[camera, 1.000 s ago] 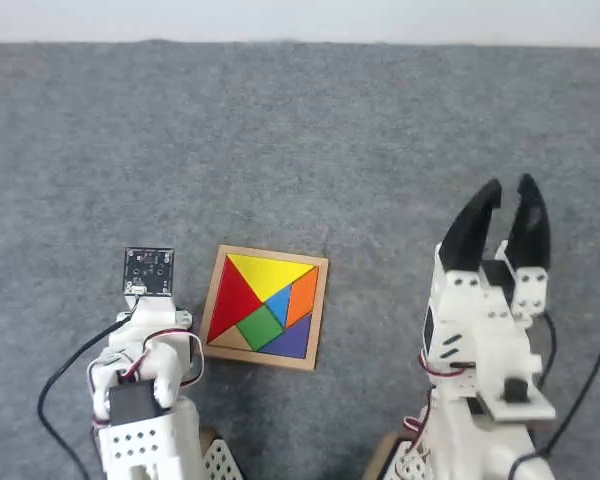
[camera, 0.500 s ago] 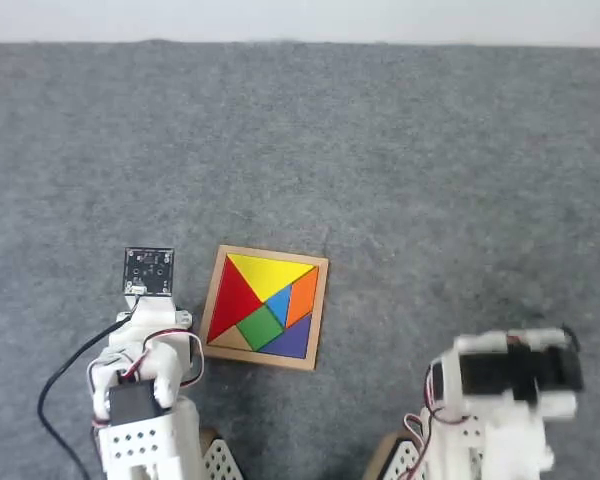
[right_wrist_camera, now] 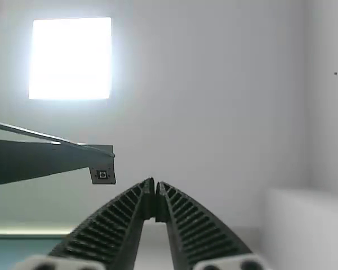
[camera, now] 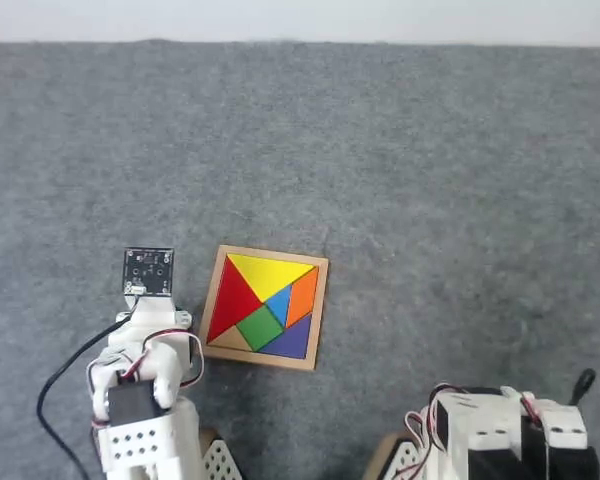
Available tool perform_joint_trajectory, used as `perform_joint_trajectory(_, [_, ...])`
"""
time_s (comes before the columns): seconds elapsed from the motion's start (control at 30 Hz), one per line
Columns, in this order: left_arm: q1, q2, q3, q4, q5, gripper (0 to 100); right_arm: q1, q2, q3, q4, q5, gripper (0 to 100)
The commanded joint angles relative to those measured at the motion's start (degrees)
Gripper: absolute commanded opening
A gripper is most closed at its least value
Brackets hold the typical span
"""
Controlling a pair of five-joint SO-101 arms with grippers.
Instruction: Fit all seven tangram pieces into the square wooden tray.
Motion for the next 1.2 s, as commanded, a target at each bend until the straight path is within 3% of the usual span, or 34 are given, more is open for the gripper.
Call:
perform_joint_trajectory(0.0, [-0.18,-0.62,-0.66,0.18,-0.26,1,0.57,0.66,0.62,0.31,0.88,0.6])
perform_joint_trajectory(0.17, [-0.18,-0.62,-0.66,0.18,-0.26,1,0.66,1.71,0.62,21.58,0.88,0.6])
perform_joint_trajectory(0.53, [-0.18,-0.62,-0.66,0.18,-0.26,1,0.13,1.63,0.7,101.76,0.35,0.6])
perform_joint_trajectory(0.67, [-0.18,-0.62,-0.66,0.18,-0.26,1,0.13,1.63,0.7,125.05,0.26,0.6])
perform_joint_trajectory(0.83, [-0.18,-0.62,-0.66,0.18,-0.26,1,0.48,1.63,0.7,143.6,0.35,0.6])
perform_joint_trajectory(1.17, [-0.09,-0.62,-0.66,0.18,-0.26,1,0.13,1.63,0.7,166.73,0.62,0.6])
